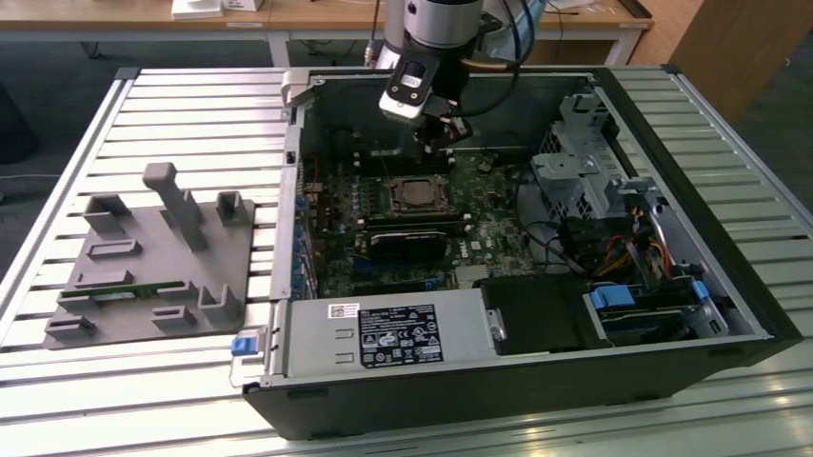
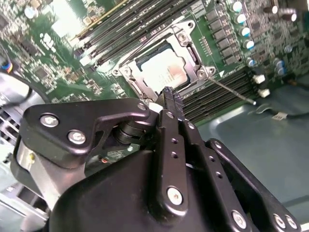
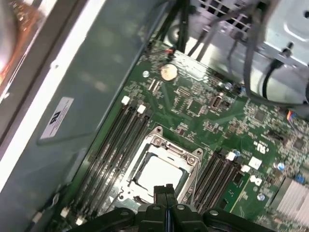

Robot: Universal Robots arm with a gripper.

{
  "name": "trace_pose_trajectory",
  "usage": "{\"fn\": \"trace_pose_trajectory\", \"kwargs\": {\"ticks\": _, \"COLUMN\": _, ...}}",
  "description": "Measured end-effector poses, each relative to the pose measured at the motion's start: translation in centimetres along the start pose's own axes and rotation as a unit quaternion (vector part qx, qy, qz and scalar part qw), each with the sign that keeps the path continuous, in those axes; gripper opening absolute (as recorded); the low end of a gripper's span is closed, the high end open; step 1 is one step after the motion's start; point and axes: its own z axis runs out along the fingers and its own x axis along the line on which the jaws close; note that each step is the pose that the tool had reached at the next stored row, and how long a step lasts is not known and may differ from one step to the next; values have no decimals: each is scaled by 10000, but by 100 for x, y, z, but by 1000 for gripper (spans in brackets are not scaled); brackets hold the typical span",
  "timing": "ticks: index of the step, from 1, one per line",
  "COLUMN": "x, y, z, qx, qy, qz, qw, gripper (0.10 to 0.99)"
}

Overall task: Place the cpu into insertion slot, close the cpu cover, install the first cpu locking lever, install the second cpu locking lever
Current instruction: 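Install the first cpu locking lever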

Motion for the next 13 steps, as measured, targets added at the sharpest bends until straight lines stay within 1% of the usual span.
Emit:
{"fn": "trace_pose_trajectory", "kwargs": {"ticks": 3, "x": 0, "y": 0, "z": 0, "qx": 5, "qy": 4, "qz": -278, "qw": 9996, "gripper": 114}}
{"fn": "trace_pose_trajectory", "kwargs": {"ticks": 6, "x": 0, "y": 0, "z": 0, "qx": 11, "qy": 7, "qz": -542, "qw": 9985, "gripper": 114}}
{"fn": "trace_pose_trajectory", "kwargs": {"ticks": 9, "x": 0, "y": 0, "z": 0, "qx": 16, "qy": 10, "qz": -803, "qw": 9968, "gripper": 114}}
{"fn": "trace_pose_trajectory", "kwargs": {"ticks": 13, "x": 0, "y": 0, "z": 0, "qx": 22, "qy": 14, "qz": -1118, "qw": 9937, "gripper": 114}}
